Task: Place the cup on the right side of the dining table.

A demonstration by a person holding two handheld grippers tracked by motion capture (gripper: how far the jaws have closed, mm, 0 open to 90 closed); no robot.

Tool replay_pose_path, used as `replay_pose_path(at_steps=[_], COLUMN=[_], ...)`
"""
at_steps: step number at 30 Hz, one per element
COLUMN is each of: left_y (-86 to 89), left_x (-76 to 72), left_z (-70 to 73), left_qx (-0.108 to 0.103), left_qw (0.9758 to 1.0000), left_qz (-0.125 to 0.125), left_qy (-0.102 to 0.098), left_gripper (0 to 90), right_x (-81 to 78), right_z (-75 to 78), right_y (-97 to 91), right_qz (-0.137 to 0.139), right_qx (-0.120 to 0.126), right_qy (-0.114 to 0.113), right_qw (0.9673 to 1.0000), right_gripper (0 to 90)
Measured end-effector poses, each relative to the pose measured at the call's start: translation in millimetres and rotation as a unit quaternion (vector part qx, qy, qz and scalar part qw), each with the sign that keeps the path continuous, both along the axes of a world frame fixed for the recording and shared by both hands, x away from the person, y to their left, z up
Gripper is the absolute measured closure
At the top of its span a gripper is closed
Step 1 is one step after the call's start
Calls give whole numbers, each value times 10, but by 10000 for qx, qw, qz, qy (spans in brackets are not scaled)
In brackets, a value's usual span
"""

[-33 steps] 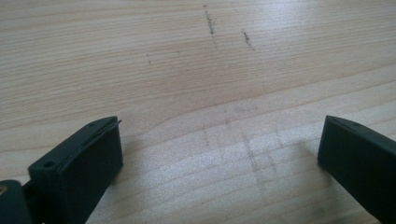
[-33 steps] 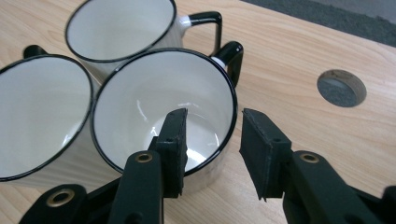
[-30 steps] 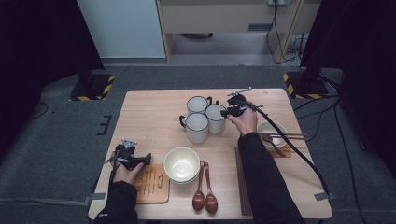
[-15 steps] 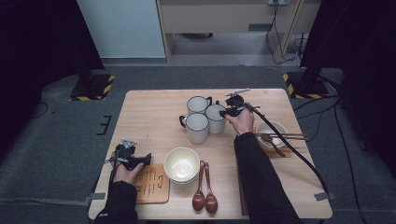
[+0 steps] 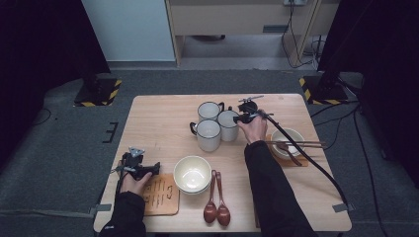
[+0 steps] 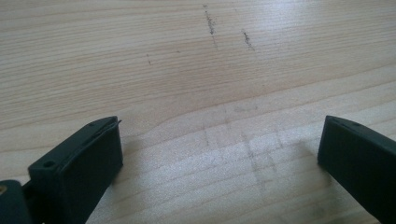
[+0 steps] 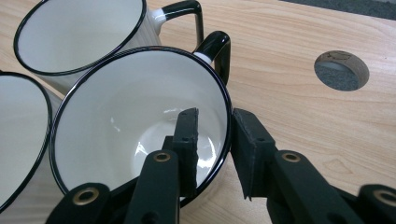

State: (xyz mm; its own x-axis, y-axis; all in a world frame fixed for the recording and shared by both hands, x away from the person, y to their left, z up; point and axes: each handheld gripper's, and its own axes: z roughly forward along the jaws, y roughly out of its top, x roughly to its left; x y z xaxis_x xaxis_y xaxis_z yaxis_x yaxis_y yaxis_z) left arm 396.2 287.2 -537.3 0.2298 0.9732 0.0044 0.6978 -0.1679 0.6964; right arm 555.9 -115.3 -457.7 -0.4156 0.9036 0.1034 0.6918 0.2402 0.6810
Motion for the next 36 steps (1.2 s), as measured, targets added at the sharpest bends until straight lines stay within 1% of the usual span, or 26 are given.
replay_pose_path(at_steps=[4, 9, 13, 17, 22, 31, 36], left_y=[0, 0, 0, 0, 0, 0, 0], left_x=[0, 0, 0, 0, 0, 0, 0], left_z=[0, 0, 0, 0, 0, 0, 0], left_qx=[0, 0, -1, -1, 0, 0, 1], left_qw=[10000, 10000, 10000, 10000, 10000, 10000, 10000], left_qz=[1, 0, 1, 1, 0, 0, 0], left_qy=[-1, 0, 0, -1, 0, 0, 1], left_gripper=[0, 0, 0, 0, 0, 0, 0], right_x=[11, 40, 61, 81, 98, 99, 106], right_z=[-15, -44, -69, -76, -63, -52, -37], right_y=[10, 22, 63, 81, 91, 80, 76], right_qz=[-84, -175, -165, -236, -216, -144, -130], right_qx=[18, 46, -146, -189, -254, -387, -398], right_qy=[-18, 43, 44, 68, 144, 139, 222], right_qw=[10000, 9998, 9997, 9995, 9993, 9990, 9989], right_gripper=[735, 745, 769, 790, 793, 804, 807])
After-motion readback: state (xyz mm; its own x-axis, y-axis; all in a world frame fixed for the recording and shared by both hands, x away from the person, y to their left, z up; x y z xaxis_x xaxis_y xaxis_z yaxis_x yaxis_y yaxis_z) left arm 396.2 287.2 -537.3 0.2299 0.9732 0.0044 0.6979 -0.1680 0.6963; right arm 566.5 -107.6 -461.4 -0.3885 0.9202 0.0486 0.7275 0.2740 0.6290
